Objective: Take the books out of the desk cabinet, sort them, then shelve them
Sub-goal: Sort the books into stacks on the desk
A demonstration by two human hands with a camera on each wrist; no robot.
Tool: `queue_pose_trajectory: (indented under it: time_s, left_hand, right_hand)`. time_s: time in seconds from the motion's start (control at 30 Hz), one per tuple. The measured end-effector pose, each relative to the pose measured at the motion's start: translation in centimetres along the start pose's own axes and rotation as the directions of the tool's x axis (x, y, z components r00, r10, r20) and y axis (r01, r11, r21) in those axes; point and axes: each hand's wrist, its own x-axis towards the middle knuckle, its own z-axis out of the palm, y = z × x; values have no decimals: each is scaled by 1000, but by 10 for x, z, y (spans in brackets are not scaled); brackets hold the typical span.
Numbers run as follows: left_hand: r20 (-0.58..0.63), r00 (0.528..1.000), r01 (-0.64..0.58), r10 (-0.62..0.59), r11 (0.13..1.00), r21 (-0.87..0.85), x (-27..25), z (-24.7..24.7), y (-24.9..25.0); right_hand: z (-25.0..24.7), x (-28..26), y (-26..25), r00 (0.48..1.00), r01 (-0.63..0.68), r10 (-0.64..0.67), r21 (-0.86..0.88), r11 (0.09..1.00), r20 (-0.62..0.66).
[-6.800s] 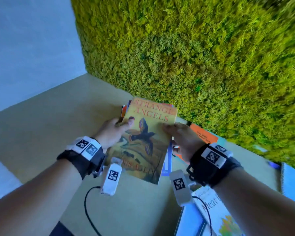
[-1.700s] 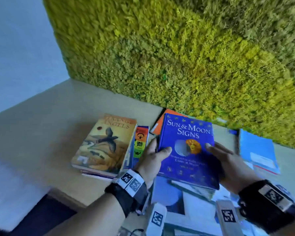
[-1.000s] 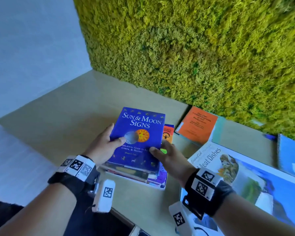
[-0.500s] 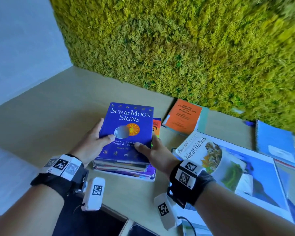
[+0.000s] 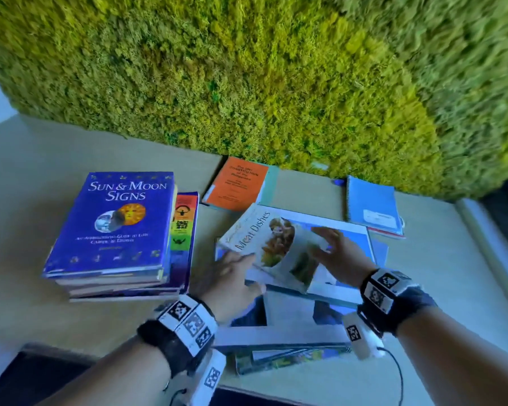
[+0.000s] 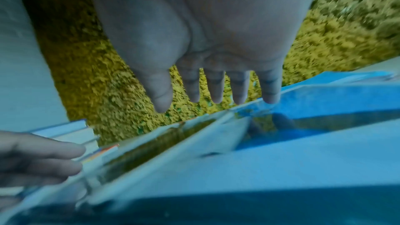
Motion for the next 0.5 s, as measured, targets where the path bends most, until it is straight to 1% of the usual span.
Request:
queue_pose_trajectory:
  time_s: [0.07,0.1,0.13,0.17,0.23,0.3,0.33,0.4,0.43,0.5]
  left_hand:
    - [-3,999,47,-47,988,144,3,18,8]
    - [-5,997,72,-72,982,177,5,24,14]
    - [-5,995,98,-98,978,185,7,29,21]
    - [-4,993,120,-121,976,181,9,32,28]
    - [-12,991,130,-130,974,185,14,37,42]
    - [-19,992,128,-126,978,163,17,45,56]
    - [-40,991,136,-132,982,133,15,49,65]
    - [-103,982,165,-159,985,48,11,55,84]
    - [-129,976,172,-173,985,-24,11,56,91]
    - [-159,965,171,-209,959,-224,10,56,100]
  right_hand:
    - [1,-8,21,992,44,-29,-124,991,122]
    - [4,-14,29,989,56,-32,-165,985,145]
    - [6,-20,36,991,50,-24,-193,980,134]
    - [7,-27,42,995,28,-9,-201,979,95]
    - [9,-36,57,999,-24,28,-165,986,26]
    - [10,-38,71,995,-89,91,-51,995,27]
    - [9,-39,76,992,-123,121,55,991,49]
    - [10,-41,84,984,-174,153,306,936,91]
    - [11,-42,87,982,-187,160,398,898,99]
    - [12,-42,91,982,-191,169,505,842,89]
